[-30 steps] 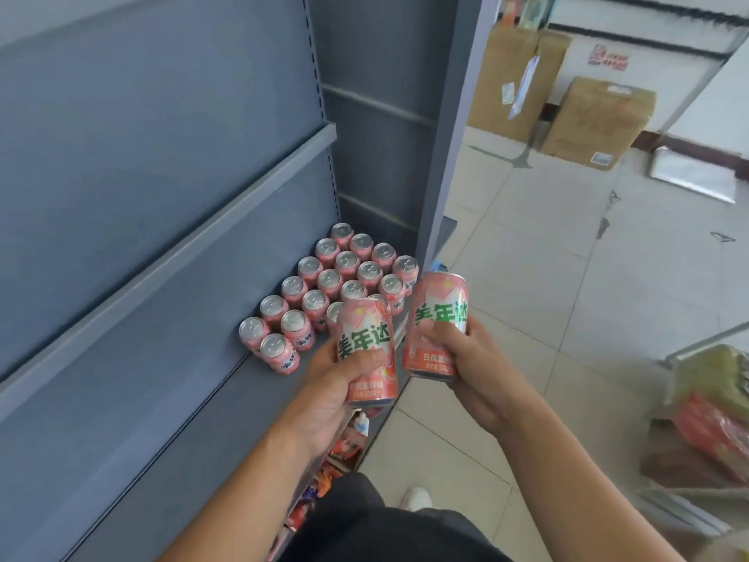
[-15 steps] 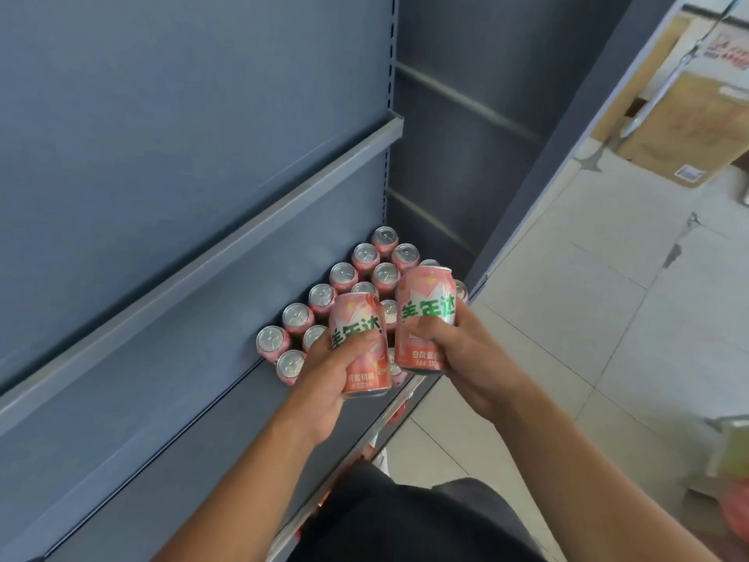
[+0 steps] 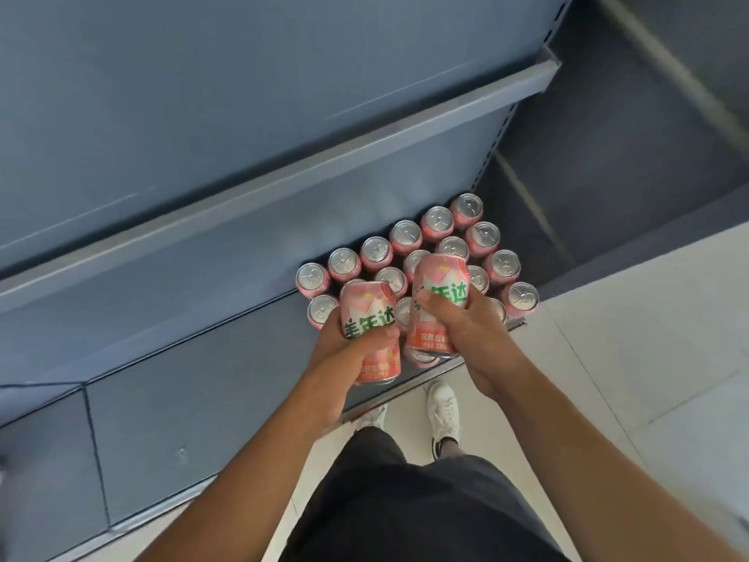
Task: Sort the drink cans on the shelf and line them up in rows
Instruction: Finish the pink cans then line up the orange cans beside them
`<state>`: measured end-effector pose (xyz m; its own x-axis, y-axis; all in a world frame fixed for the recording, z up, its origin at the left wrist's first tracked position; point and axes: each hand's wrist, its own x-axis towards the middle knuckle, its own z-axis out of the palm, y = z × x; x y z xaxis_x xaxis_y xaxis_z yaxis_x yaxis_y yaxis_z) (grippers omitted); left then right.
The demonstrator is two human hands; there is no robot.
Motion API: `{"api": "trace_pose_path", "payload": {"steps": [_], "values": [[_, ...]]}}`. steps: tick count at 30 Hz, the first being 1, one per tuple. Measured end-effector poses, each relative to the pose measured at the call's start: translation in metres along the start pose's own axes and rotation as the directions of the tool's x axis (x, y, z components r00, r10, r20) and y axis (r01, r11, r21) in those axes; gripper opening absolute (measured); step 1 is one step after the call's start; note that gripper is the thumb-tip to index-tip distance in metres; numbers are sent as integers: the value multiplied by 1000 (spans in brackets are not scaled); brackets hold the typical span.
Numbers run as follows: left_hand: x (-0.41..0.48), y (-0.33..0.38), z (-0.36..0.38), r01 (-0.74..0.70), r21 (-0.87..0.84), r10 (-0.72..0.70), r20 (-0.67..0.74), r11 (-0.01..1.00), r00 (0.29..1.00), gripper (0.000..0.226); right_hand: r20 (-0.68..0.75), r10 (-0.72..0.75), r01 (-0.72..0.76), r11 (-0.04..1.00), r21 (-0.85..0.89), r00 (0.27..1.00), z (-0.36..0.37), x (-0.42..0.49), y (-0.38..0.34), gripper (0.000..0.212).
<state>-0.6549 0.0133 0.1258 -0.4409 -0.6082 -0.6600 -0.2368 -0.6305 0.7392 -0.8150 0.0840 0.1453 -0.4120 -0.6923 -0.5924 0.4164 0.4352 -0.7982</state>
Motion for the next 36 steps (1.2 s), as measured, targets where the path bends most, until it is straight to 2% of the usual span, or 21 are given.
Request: {"api": "trace_pose_path", "payload": {"steps": [4, 8, 12, 14, 20, 24, 27, 31, 34, 36], "values": [[1, -19, 0, -20, 20, 22, -141, 1000, 990, 50, 43, 4, 4, 982, -188, 999, 2, 19, 12, 44], [6, -44, -6, -9, 2, 9, -263, 1000, 965, 54, 99, -11, 43, 944, -328, 995, 7, 30, 18, 38], [9, -69, -15, -30, -15, 24, -324, 999, 946, 66, 164, -21, 89, 902, -422, 986, 18, 40, 32, 49], [12, -78, -19, -45, 2, 43, -347, 999, 937, 71, 164, -45, 118, 873, -474, 986, 24, 47, 44, 47], [29, -101, -32, -75, 72, 98, -415, 995, 904, 69, 219, -170, 265, 795, -545, 961, 34, 62, 73, 56], [45, -119, -37, -99, 80, 125, -472, 992, 872, 72, 229, -205, 305, 721, -622, 952, 36, 75, 85, 63], [56, -131, -40, -110, 139, 164, -488, 984, 857, 75, 223, -230, 319, 616, -720, 947, 36, 85, 94, 70], [66, -139, -47, -151, 253, 251, -430, 956, 867, 61, 326, -231, 397, 429, -812, 917, 34, 96, 108, 78], [74, -143, -51, -182, 315, 309, -424, 932, 851, 57, 396, -287, 462, 214, -861, 872, 32, 106, 118, 78], [82, -145, -53, -172, 343, 320, -441, 923, 838, 60, 404, -314, 448, 81, -890, 859, 30, 111, 124, 78]]}}
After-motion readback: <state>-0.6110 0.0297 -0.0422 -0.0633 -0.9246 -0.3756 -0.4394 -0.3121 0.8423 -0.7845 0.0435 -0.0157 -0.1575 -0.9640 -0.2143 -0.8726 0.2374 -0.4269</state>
